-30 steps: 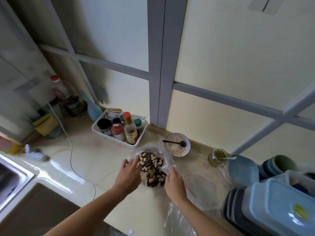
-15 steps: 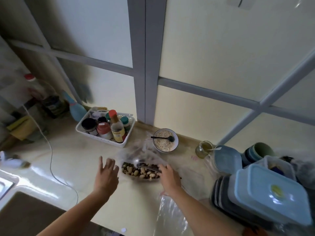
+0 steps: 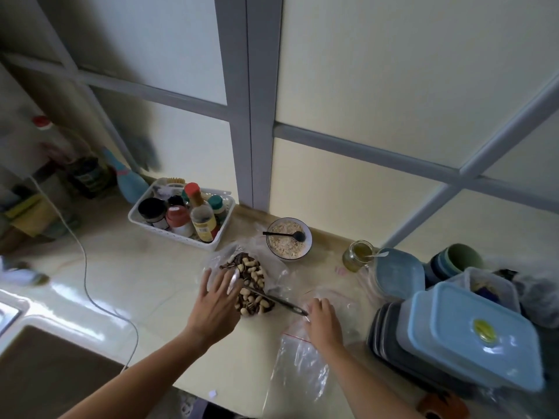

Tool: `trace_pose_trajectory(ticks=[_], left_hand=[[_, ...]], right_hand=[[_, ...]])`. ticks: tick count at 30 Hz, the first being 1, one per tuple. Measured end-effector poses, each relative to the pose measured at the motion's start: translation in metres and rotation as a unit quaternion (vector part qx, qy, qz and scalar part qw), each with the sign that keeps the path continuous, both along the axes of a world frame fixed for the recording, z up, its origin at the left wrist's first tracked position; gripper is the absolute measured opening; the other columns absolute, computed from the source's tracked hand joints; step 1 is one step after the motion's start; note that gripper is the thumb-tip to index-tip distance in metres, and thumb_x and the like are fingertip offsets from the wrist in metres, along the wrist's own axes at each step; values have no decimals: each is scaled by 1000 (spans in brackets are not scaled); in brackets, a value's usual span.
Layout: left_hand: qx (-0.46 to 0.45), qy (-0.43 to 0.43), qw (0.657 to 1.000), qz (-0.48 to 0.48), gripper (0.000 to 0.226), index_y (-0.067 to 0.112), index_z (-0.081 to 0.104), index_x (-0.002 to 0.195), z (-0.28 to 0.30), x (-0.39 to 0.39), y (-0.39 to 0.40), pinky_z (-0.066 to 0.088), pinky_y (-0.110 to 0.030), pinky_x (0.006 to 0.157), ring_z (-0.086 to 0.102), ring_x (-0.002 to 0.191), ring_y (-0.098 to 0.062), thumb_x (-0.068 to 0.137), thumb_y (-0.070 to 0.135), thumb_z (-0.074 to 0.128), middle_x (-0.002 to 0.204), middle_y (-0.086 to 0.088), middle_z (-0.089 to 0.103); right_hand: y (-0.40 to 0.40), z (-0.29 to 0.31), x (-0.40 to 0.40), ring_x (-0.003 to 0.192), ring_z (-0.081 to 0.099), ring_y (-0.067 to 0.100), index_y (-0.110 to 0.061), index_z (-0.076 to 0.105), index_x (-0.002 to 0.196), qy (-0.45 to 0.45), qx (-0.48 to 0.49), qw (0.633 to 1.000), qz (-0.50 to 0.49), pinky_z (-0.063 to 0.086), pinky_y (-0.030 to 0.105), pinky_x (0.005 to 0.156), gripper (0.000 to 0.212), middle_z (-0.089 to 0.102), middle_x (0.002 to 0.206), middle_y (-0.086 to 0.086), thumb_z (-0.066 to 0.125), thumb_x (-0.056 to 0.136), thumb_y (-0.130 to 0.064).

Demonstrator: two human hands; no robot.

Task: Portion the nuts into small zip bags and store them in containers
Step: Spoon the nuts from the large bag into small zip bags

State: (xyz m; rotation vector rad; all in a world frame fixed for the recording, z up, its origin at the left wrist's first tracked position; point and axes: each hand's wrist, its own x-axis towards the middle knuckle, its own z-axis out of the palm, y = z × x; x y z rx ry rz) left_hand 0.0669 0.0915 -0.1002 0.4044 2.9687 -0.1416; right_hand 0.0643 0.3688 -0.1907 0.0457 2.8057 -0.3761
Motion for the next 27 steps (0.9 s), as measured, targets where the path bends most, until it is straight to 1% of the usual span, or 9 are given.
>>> trace_pose_trajectory(ticks=[3,8,11,14,18,20,23,25,27], left_hand=[[5,14,1000,-8,59,14,67,123,-4,3,4,17,-59,119,48,134,-34,68,35,70,140,-14,55],[32,42,998,-20,38,17,70,106,-9,1,7,22,-58,118,51,129,-32,71,30,72,126,-12,60],[66,47,996,-26,32,21,67,108,-11,-1,12,28,-53,115,53,123,-31,78,30,61,124,-8,59],[109,50,992,-50,29,23,65,104,-9,-1,21,38,-44,103,55,111,-26,83,34,48,112,0,58],[195,21,979,-59,15,27,63,99,-7,-3,32,45,-31,80,53,94,-18,85,29,61,99,6,57],[246,-29,966,-71,13,23,64,99,-2,-4,38,47,-30,75,55,90,-20,88,22,57,96,3,60],[257,-114,955,-96,20,21,66,103,6,-4,47,48,-31,79,58,99,-20,91,18,50,108,1,63],[244,-168,950,-95,24,21,67,107,9,-3,52,49,-32,87,58,106,-19,93,18,49,115,1,63],[217,-221,947,-81,25,21,66,112,6,1,53,47,-32,91,57,110,-18,95,20,48,119,0,62]], right_hand=[[3,1,-4,93,62,19,-19,59,96,17,-22,998,-51,43,24,68,8,61,102,-1,60,94,-12],[14,26,-17,68,52,15,-21,44,77,51,-104,989,-90,33,20,53,26,53,78,-6,66,89,-14],[19,39,-26,66,52,15,-19,44,82,15,-160,979,-122,38,24,54,34,52,72,-7,77,85,-26],[22,52,-35,72,55,17,-15,45,93,-5,-234,957,-173,45,32,64,44,56,81,-4,84,80,-33],[20,75,-46,80,58,16,-10,55,100,-31,-309,927,-211,44,23,65,36,61,87,-2,81,83,-28],[13,82,-48,75,58,16,-11,63,88,-58,-310,928,-200,43,22,62,22,64,82,-1,77,85,-27],[0,83,-47,75,62,18,-15,59,79,-98,-277,938,-185,51,29,68,17,68,86,3,71,88,-22],[-2,78,-42,91,63,23,-16,58,93,-64,-183,963,-187,54,35,76,10,66,104,7,66,91,-21],[1,69,-33,108,61,28,-12,53,121,-57,-109,972,-201,53,34,78,36,57,124,11,67,92,-29]])
